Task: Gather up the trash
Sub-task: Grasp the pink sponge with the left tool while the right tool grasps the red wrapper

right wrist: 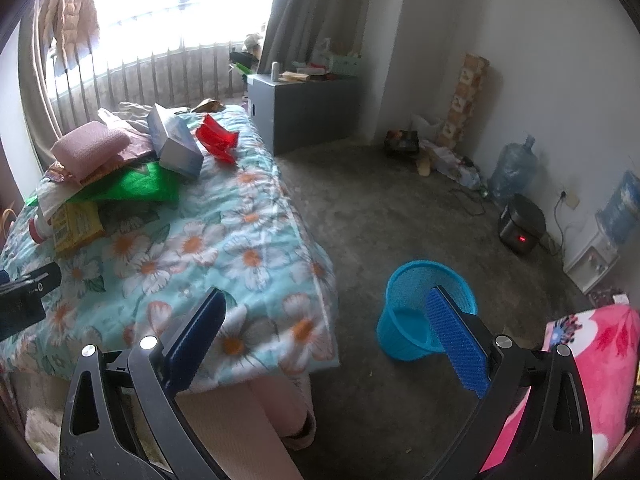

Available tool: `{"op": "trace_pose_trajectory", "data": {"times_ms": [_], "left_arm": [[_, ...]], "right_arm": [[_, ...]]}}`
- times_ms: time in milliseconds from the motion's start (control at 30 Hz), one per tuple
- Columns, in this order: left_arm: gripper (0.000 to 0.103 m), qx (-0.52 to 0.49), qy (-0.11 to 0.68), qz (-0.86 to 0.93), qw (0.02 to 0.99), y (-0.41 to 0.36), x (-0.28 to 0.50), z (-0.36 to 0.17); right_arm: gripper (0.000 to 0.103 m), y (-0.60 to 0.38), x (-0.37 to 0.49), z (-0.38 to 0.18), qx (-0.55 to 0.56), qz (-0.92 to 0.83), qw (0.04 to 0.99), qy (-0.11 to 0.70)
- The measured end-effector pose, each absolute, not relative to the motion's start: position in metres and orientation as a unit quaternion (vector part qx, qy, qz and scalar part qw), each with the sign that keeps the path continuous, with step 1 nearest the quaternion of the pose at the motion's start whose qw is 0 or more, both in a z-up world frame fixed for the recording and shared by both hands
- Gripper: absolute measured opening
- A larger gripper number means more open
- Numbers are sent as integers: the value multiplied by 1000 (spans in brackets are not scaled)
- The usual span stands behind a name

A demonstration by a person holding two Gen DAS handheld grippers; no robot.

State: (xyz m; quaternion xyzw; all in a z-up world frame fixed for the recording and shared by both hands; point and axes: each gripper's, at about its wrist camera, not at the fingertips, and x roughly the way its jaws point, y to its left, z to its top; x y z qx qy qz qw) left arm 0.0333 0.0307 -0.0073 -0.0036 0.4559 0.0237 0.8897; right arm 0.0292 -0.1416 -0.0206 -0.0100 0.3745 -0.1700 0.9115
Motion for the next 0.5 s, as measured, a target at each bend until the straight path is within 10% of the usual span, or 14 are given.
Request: {"op": "trace_pose_trajectory", "data": {"times_ms": [500], "left_arm": [[98, -85, 433, 9, 897, 126, 79, 11]], "right_arm": [[96, -93, 114, 24, -1, -85, 947, 310]]}}
